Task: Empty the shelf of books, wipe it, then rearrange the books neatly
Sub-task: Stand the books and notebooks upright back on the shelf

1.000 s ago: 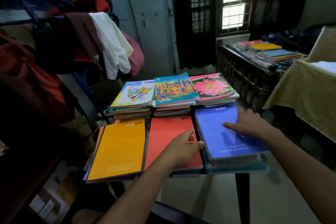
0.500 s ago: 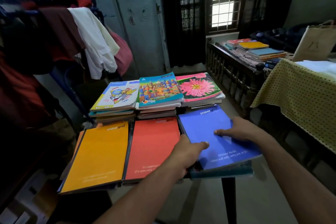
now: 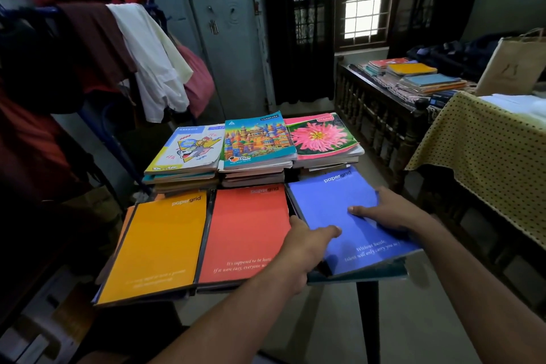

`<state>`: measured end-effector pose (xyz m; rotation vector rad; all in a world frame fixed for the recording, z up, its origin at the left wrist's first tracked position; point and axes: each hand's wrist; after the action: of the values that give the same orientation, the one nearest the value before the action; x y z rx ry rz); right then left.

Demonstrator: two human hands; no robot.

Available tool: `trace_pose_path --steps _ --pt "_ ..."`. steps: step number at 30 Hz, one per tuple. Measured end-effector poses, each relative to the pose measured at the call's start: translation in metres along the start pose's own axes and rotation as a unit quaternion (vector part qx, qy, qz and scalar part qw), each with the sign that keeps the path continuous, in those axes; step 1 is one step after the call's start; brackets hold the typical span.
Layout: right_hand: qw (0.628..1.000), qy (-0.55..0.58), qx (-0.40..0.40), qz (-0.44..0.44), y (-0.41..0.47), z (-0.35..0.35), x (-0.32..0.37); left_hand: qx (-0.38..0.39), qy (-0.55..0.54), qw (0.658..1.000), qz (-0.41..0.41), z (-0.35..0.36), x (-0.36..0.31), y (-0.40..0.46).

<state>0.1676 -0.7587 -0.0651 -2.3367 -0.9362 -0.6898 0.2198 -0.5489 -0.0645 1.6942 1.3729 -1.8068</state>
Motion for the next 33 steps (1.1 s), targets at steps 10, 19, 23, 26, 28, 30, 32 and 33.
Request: trace_pose_path --steps 10,19,23,26,28,30,32,33 --pt "0.997 0.077 -0.020 -0.008 -0.016 -0.015 -0.025 0.033 -0.102 0.994 -0.033 0.019 0.004 -0.006" --pt "0.980 0.162 -0.082 -0.087 -0.032 -0.007 0.013 0.069 -0.162 0.982 0.069 -0.012 -0.035 -0.018" --pt "0.971 0.149 -0.085 -0.169 -0.041 0.013 0.070 0.036 -0.170 0.972 0.157 -0.068 -0.032 -0.040" --pt "0.964 0.112 -0.014 -0.242 -0.054 0.054 0.130 -0.016 -0.224 0.955 0.194 -0.134 -0.013 -0.069" --pt "0.952 0.094 0.037 -0.288 -0.070 0.089 0.170 -0.058 -0.251 0.945 0.199 -0.182 0.009 -0.090" --pt "0.935 0.093 0.084 -0.331 -0.087 0.133 0.214 -0.114 -0.276 0.933 0.200 -0.231 0.034 -0.118" --pt "0.918 0.085 0.132 -0.365 -0.112 0.186 0.261 -0.186 -0.293 0.915 0.206 -0.282 0.062 -0.150" --pt "0.910 0.083 0.146 -0.379 -0.126 0.206 0.278 -0.215 -0.298 0.906 0.210 -0.300 0.073 -0.162"
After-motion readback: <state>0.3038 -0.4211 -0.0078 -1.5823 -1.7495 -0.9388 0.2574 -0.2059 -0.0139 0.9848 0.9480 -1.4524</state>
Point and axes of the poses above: each hand's wrist, its own y-axis towards the middle knuckle, its own z-axis out of the palm, x = y × z, and after that the axes turned 1 degree about -y, right-handed
